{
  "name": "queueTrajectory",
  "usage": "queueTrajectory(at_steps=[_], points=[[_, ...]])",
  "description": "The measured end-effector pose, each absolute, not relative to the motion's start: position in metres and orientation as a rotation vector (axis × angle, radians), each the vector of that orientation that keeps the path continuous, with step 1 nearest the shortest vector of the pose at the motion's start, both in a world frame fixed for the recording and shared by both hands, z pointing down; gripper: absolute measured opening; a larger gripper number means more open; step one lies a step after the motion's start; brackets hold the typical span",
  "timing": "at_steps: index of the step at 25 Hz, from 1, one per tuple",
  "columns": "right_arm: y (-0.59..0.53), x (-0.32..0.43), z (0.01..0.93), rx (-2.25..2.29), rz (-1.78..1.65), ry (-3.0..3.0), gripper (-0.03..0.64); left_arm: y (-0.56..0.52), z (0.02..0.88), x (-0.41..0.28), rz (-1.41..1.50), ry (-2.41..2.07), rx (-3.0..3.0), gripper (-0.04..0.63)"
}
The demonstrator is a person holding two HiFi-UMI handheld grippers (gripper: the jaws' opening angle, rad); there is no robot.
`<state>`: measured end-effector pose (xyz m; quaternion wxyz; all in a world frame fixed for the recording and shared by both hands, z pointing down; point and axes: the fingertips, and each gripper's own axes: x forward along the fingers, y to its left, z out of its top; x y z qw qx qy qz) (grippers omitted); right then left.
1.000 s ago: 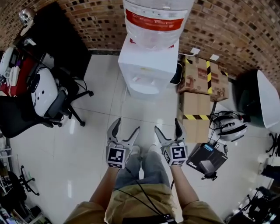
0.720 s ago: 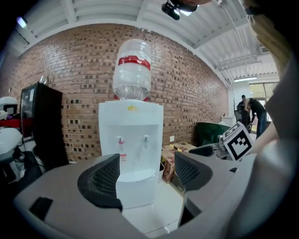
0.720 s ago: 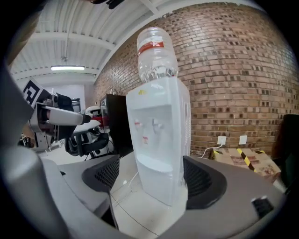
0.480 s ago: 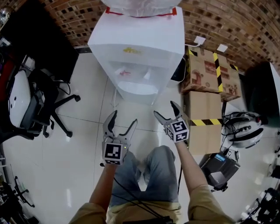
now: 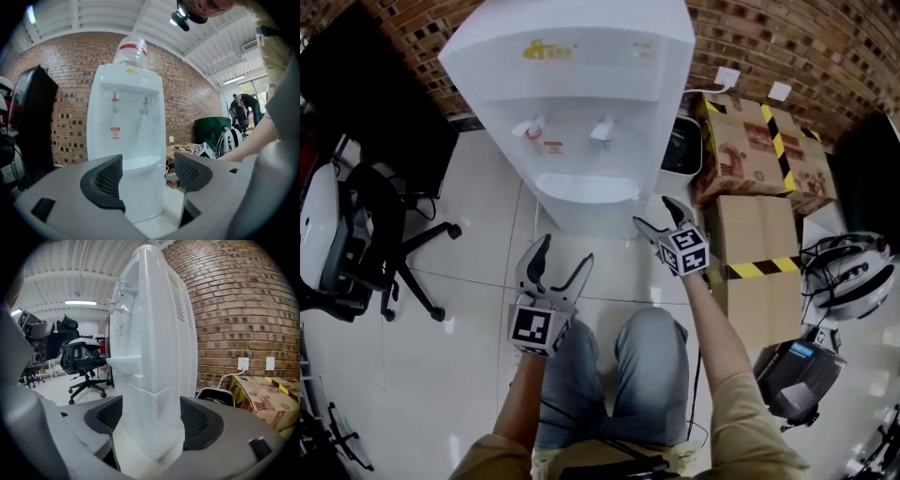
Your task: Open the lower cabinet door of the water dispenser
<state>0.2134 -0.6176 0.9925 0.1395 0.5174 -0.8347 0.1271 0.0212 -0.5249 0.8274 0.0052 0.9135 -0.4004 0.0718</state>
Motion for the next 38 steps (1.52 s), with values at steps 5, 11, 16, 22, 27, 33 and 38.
queueTrajectory(at_steps=[5,11,16,22,27,33,38], points=[[-0.643,0.196,1.023,1.411,0.305,-2.409,0.368,-0.517,0.84,0.01,0.19,-1.285,2.879,0.342],[-0.658,0.199,1.027,1.405,0.344,-2.442,0.361,-0.511,0.834,-0.016,0.207,-1.312,2.889,0.336],[-0.633,0.193,1.033,1.282,0.37,-2.456,0.267,-0.509,0.844,-0.025,0.205,-1.31,2.839,0.336],[-0.543,0.133,1.029,0.682,0.236,-2.555,0.207,-0.5,0.849,-0.019,0.21,-1.24,2.871,0.336],[-0.481,0.022,1.008,0.231,0.136,-2.658,0.224,-0.486,0.834,-0.042,0.186,-1.265,2.859,0.336],[-0.47,-0.087,1.004,0.025,0.17,-2.807,0.236,-0.475,0.818,-0.113,0.174,-1.477,2.73,0.334],[-0.483,-0.143,1.013,0.019,0.272,-2.852,0.317,-0.473,0.824,-0.141,0.212,-1.571,2.627,0.334]])
